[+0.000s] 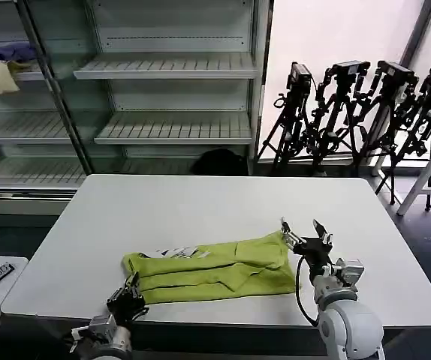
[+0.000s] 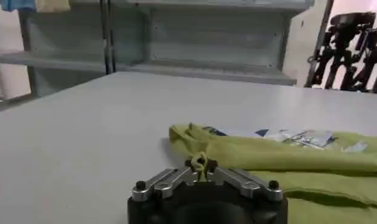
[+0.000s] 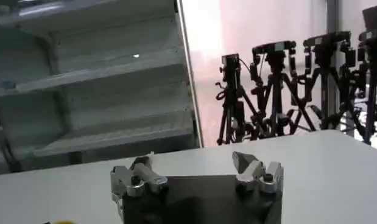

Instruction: Fold and organize the clothes.

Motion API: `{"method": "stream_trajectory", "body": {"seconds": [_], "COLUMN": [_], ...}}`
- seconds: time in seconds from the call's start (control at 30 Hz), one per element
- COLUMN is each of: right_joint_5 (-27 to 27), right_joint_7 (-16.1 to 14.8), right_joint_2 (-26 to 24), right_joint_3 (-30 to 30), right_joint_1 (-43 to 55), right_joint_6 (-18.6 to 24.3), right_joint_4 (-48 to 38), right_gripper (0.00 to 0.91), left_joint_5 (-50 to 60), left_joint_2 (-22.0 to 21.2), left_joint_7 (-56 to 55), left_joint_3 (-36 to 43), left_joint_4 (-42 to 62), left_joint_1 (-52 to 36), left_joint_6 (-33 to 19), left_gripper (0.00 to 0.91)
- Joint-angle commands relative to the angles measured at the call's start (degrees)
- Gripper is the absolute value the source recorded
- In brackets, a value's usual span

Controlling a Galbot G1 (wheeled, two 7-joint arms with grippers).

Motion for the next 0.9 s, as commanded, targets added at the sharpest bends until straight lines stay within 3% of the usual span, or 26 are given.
{"method": "stream_trajectory", "body": {"seconds": [0.03,0.2,0.4,0.53,0.67,0.8,0.9], "right_joint_5": [0.1,0.2,0.2,0.3,0.3,0.2,0.1], "right_joint_7": [-0.1,-0.2,-0.2,-0.3,-0.5,-0.3,-0.2], "right_joint_2": [-0.2,-0.3,-0.4,-0.7,-0.7,-0.4,-0.2], "right_joint_3": [0.4,0.8,0.9,1.3,1.5,1.3,1.2], "right_joint_1": [-0.2,-0.2,-0.4,-0.8,-1.2,-1.2,-1.1], "right_joint_6": [0.1,0.2,0.4,0.6,0.9,1.1,1.1], "right_joint_4": [0.0,-0.3,-0.5,-0.9,-1.5,-2.1,-2.4], "right_gripper": [0.907,0.907,0.907,0.907,0.907,0.907,0.907], "left_joint_5": [5.4,6.5,12.7,14.9,16.8,18.0,21.2], "left_joint_2": [2.1,5.8,13.9,23.4,28.9,30.4,28.2], "left_joint_7": [1.4,8.3,17.5,21.3,21.8,22.6,22.3], "left_joint_3": [-3.4,-11.7,-22.6,-27.0,-28.6,-28.7,-28.3], "left_joint_4": [0.9,2.2,9.4,16.4,19.8,17.3,13.6], "left_joint_1": [-1.5,-4.2,-9.8,-13.2,-14.9,-15.0,-15.8], "left_joint_6": [-4.2,-5.1,-6.8,-8.4,-9.7,-9.3,-9.0], "left_gripper": [0.0,0.0,0.0,0.0,0.0,0.0,0.0]}}
